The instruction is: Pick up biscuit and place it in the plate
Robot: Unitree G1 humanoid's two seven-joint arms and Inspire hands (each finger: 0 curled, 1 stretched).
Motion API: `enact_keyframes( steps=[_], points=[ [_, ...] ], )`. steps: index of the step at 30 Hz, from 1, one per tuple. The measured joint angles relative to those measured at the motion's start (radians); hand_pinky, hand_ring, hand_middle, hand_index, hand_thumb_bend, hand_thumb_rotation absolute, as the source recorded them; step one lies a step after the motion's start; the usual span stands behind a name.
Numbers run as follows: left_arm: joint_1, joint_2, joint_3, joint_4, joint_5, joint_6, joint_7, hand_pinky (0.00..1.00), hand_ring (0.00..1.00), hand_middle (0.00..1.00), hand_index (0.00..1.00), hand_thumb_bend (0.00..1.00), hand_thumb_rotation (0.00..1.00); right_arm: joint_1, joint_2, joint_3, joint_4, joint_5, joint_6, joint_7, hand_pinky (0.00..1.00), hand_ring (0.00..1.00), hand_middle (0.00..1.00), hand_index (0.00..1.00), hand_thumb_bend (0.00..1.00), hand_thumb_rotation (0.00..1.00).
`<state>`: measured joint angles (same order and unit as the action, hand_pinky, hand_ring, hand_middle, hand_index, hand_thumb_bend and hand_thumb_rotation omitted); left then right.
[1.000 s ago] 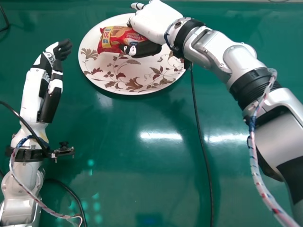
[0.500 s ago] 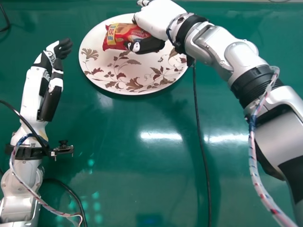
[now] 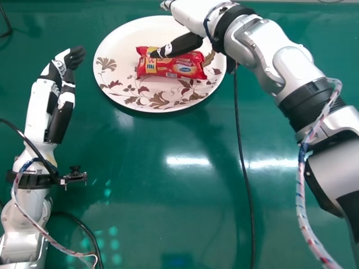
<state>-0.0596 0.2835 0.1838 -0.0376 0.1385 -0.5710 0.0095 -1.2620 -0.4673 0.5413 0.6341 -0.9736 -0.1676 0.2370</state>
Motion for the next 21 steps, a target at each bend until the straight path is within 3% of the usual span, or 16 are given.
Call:
enact_keyframes(
  steps=[6, 10, 12, 16, 21],
  points=[
    [0.009, 0.000, 0.000, -0.007, 0.009, 0.016, -0.001, 0.90, 0.88, 0.88, 0.87, 0.25, 0.13, 0.144, -0.077, -0.150, -0.246, 0.102, 0.093, 0.053, 0.69, 0.92, 1.00, 0.96, 1.00, 0.55],
    [0.015, 0.000, 0.001, -0.008, 0.019, 0.015, 0.002, 0.86, 0.86, 0.87, 0.86, 0.25, 0.11, 0.308, -0.118, -0.295, -0.482, 0.171, 0.178, 0.054, 0.61, 0.84, 0.96, 0.91, 0.88, 0.51],
    [0.016, 0.000, 0.001, -0.005, 0.019, 0.011, 0.006, 0.86, 0.85, 0.86, 0.86, 0.24, 0.08, 0.415, -0.120, -0.377, -0.603, 0.232, 0.211, 0.045, 0.62, 0.82, 0.94, 0.88, 0.86, 0.47],
    [0.024, 0.002, 0.002, 0.000, 0.026, 0.007, 0.011, 0.86, 0.84, 0.85, 0.85, 0.25, 0.08, 0.614, -0.105, -0.521, -0.832, 0.345, 0.315, 0.073, 0.74, 0.88, 0.93, 0.89, 0.74, 0.44],
    [0.028, 0.003, 0.002, 0.002, 0.036, 0.008, 0.012, 0.85, 0.84, 0.85, 0.85, 0.25, 0.09, 0.793, -0.082, -0.640, -1.065, 0.420, 0.428, 0.103, 0.64, 0.81, 0.87, 0.88, 0.72, 0.45]
  ],
)
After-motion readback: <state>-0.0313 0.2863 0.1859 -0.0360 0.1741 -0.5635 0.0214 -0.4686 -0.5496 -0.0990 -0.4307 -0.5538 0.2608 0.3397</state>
